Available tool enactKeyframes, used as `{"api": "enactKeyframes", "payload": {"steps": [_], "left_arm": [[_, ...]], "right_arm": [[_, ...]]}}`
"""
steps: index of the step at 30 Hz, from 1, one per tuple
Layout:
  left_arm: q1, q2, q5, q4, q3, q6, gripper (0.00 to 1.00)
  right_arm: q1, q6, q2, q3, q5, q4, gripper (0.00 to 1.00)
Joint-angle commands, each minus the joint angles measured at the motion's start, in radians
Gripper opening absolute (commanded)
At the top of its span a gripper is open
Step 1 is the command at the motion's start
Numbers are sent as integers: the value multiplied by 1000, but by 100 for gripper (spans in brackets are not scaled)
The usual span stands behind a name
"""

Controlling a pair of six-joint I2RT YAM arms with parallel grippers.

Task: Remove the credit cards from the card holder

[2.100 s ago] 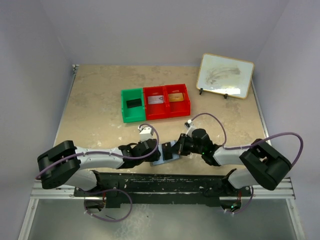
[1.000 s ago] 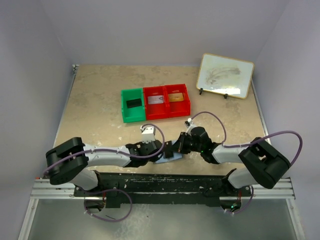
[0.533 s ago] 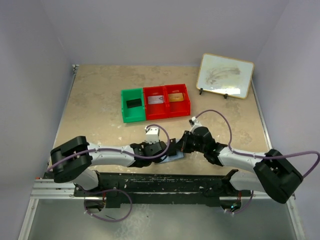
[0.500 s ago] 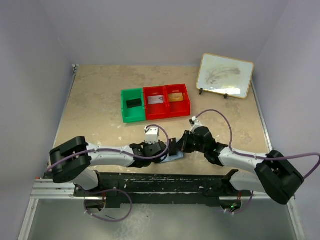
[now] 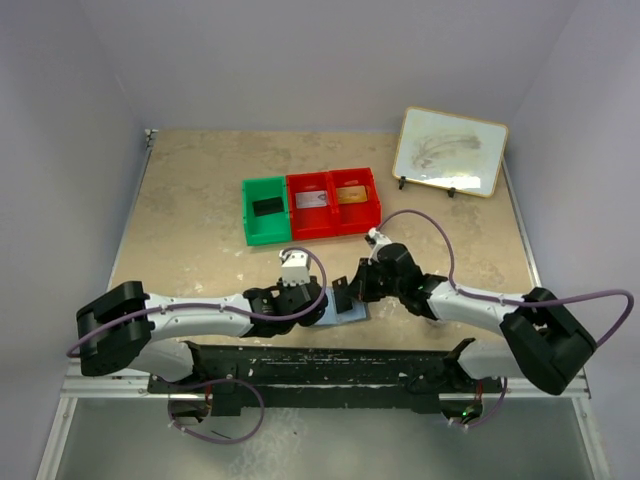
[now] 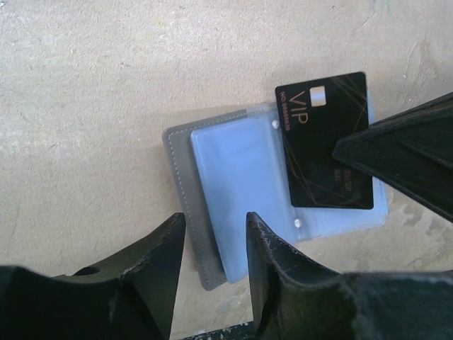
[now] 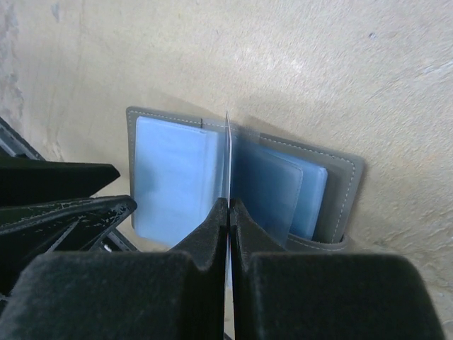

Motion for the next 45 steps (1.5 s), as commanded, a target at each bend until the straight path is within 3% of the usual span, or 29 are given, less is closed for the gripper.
{"api": "enactKeyframes", "payload": {"steps": [1,8,13,24,29,37,45], "left_arm": [[-3,-13,-17,46,23,-7,38],[1,28,40,173,63,12,38],[2,110,109,269,95,-70,35],[2,185,113,359,-3,-203,28],[1,214,129,390,-22,-205,16],[1,234,136,434,-41,-211,12],[0,228,134,426,-43,-202,10]], "right_arm": [[24,-38,25,66,-41,-172,0],[37,20,-52,75,9,-235,2],[37,59,-34,41,-2,-194,3],[37,78,-15,23,-41,-161,7],[37,76,-4,29,-49,-139,11],[37,80,14,38,-83,-101,14],[37,96,-17,20,-96,-86,7]]}}
